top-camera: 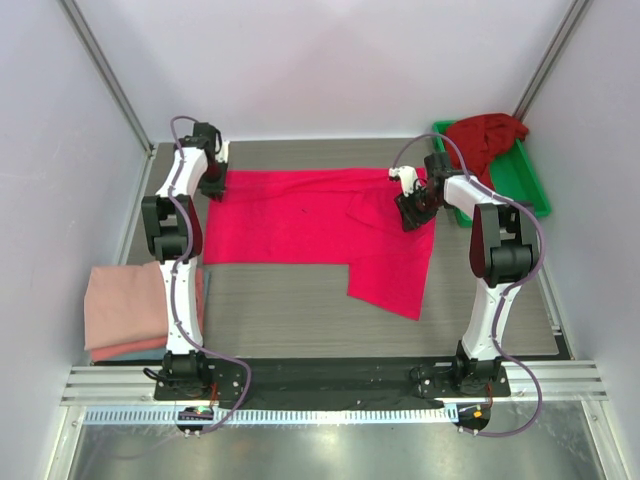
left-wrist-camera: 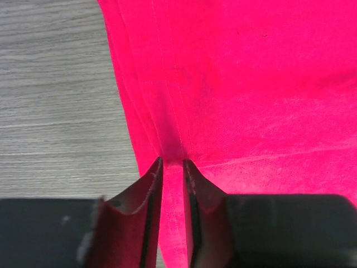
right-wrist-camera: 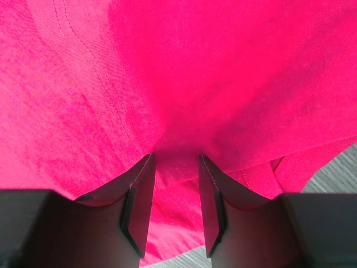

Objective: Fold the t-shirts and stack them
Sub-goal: Fold the tshirt

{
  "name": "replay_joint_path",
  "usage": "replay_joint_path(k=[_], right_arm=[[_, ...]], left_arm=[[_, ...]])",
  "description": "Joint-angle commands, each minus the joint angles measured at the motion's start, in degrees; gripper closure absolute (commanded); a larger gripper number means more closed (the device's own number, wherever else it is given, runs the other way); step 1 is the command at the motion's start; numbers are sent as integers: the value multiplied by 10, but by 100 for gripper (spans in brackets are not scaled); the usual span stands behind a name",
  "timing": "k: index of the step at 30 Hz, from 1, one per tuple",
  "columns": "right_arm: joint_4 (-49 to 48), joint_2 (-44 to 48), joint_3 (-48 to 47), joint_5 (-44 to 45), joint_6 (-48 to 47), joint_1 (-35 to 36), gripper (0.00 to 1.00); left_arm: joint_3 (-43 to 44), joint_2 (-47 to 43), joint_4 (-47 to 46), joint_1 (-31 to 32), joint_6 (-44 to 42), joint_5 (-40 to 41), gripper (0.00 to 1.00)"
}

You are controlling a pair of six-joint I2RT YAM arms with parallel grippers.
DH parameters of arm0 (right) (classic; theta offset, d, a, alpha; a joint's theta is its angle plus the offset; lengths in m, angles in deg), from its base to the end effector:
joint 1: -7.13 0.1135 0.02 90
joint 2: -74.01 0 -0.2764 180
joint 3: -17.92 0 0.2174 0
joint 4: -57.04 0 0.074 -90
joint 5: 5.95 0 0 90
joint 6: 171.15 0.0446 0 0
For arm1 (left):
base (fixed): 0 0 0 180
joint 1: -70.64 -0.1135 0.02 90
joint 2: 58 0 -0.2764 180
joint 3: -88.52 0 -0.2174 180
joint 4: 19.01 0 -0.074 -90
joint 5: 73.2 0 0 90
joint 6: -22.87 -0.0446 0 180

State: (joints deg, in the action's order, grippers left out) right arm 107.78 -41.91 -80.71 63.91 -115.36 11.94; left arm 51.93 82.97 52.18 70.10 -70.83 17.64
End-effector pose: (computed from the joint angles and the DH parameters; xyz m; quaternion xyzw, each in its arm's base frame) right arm 0.3891 0.0482 0.1900 -0.3542 0.8999 0.1184 0.2250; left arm 0.4949 0.0053 0.1863 0.0257 0.9825 0.0140 0.1840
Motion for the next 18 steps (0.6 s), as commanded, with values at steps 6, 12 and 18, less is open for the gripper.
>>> replay_joint_path(k=[6, 12, 18], right_arm=[[-10, -3, -2, 6, -7, 3, 57], [-10, 1, -2, 6, -6, 4, 57], [-12, 9, 6, 10, -7, 4, 57]], left_arm=[[7, -3, 13, 0, -7, -25, 90], [-13, -12, 19, -3, 17, -41, 80], [-25, -15, 15, -22, 30, -41, 74]])
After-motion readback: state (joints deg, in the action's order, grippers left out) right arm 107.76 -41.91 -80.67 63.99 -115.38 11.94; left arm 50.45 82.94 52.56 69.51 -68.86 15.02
